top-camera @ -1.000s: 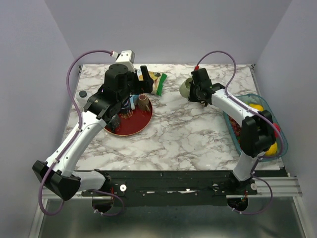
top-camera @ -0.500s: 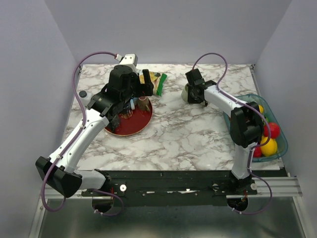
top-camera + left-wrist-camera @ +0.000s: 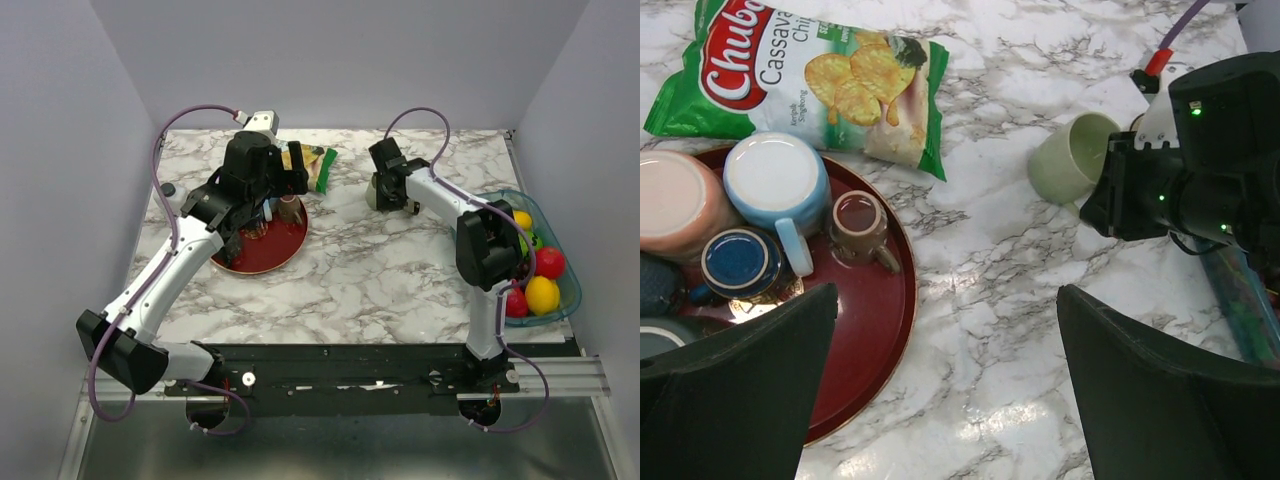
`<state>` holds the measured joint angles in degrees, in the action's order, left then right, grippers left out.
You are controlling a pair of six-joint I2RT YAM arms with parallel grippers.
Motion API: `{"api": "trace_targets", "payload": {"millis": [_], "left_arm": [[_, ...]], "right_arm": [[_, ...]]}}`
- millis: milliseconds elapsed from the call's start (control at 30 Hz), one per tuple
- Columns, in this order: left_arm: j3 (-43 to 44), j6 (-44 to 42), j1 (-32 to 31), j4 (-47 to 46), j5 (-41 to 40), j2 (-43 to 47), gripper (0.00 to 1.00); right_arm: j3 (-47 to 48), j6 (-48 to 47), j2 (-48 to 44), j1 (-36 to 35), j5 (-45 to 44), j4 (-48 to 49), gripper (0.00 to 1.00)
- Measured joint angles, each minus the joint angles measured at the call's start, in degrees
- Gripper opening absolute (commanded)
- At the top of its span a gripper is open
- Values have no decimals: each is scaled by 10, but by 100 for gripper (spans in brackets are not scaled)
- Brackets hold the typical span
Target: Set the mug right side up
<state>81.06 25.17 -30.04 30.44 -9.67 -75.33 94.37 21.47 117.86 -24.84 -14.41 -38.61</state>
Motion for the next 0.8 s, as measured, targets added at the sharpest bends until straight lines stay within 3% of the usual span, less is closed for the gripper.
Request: {"api": "trace_targets", "payload": {"millis": [67, 333, 567, 733, 800], "left_arm": [[0, 1, 2, 5, -2, -3, 99], [0, 2, 7, 25, -4, -24, 99], [0, 2, 8, 30, -4, -40, 99], [-5, 24, 8, 35, -3, -79, 98], [-5, 43, 8, 41, -2, -105, 93]], "right_arm": [[1, 1, 0, 0, 0, -1, 47], [21, 10, -3, 0, 9, -5, 68], [29, 12, -50, 0, 41, -14, 100], [24, 12, -130, 0, 75, -10, 100], [9, 12, -169, 0, 89, -1, 99]]}}
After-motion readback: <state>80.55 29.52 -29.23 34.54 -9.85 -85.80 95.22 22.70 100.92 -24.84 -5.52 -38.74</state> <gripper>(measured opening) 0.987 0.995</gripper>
